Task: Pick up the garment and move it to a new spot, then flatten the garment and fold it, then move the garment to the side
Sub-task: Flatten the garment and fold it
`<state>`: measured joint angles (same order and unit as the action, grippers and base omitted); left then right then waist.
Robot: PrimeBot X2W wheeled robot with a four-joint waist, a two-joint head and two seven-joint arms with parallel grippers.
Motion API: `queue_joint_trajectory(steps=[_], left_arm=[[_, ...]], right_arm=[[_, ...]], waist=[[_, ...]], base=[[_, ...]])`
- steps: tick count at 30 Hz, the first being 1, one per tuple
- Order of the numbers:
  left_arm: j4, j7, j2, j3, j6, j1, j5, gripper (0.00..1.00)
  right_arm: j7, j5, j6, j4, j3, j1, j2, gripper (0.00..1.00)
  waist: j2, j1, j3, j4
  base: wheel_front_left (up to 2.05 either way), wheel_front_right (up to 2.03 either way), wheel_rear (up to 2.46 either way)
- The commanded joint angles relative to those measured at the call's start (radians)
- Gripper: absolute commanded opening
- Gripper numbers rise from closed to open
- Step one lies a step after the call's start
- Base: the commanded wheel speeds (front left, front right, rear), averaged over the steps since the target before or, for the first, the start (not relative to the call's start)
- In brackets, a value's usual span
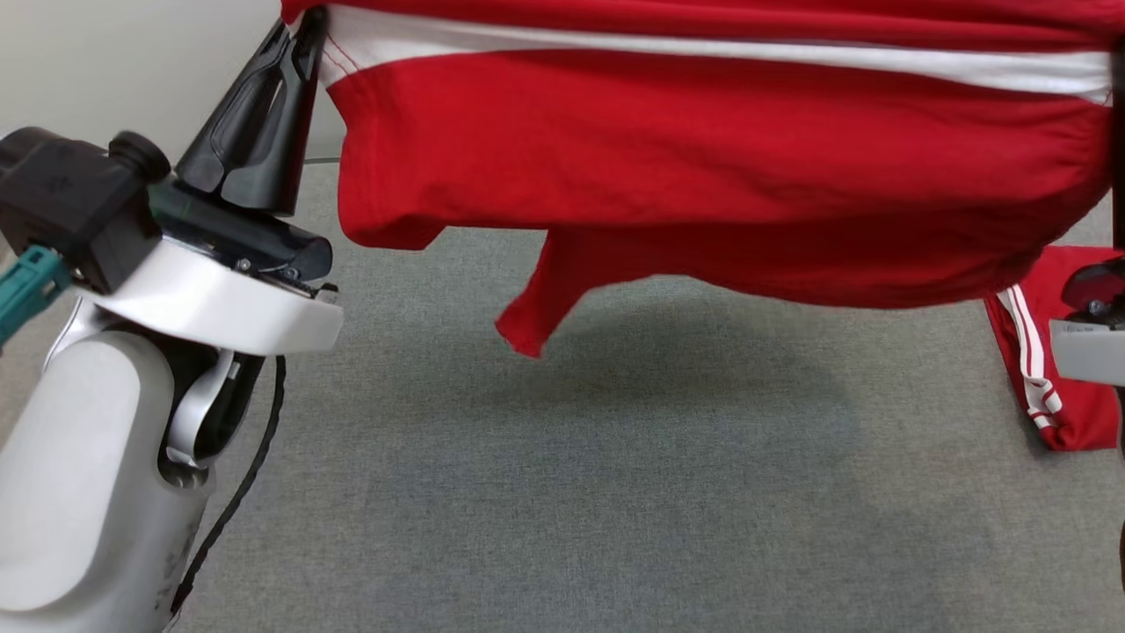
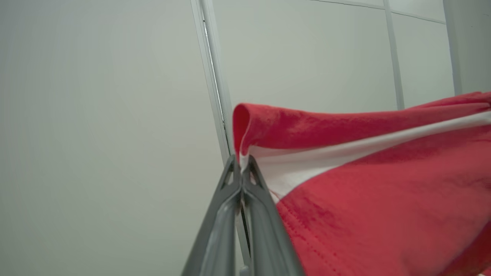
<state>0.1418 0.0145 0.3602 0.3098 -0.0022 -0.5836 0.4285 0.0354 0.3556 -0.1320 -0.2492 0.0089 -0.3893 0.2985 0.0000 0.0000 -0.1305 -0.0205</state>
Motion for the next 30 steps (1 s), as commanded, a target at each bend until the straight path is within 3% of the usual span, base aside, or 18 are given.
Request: queue_joint_trajectory(steps=[1,7,13,20,21,22,30], left_arm=[[-0.009,-0.004,0.001,-0.009,0.002,-0.017,0.012,0.0],[-0.092,-0.004,-0.022,0.001,-0.024,-0.103,0.035,0.0],[-0.307,0.051,-0.065,-0.003,-0.065,-0.308,0.047,0.0],[-0.651,0.163,-0.128,-0.002,-0.095,-0.576,0.044,0.0],[-0.651,0.163,-0.128,-0.002,-0.095,-0.576,0.044,0.0],[-0.765,0.185,-0.145,0.001,-0.101,-0.625,0.048,0.0],[-1.123,0.225,-0.218,0.01,-0.118,-0.646,0.088,0.0]], right_arm=[[0.006,-0.001,0.002,0.001,-0.007,-0.014,0.003,0.0],[0.029,0.032,0.002,0.056,0.006,-0.097,0.009,0.0],[0.017,0.076,0.002,0.214,0.066,-0.316,0.014,0.0],[-0.095,0.072,0.002,0.532,0.171,-0.626,-0.034,0.0],[-0.095,0.072,0.002,0.532,0.171,-0.626,-0.034,0.0],[-0.142,0.067,0.002,0.641,0.199,-0.689,-0.061,0.0],[-0.269,0.067,0.002,1.018,0.312,-0.768,-0.154,0.0]], waist=[[0.0,0.0,-0.008,0.001],[0.0,0.0,-0.06,-0.007],[0.0,0.0,-0.154,-0.014],[0.0,0.0,-0.238,-0.016],[0.0,0.0,-0.238,-0.016],[0.0,0.0,-0.252,-0.014],[0.0,0.0,-0.293,-0.005]], base=[[0.0,0.0,0.0],[0.0,0.0,0.0],[0.0,0.0,0.0],[0.0,0.0,0.0],[0.0,0.0,0.0],[0.0,0.0,0.0],[0.0,0.0,0.0]])
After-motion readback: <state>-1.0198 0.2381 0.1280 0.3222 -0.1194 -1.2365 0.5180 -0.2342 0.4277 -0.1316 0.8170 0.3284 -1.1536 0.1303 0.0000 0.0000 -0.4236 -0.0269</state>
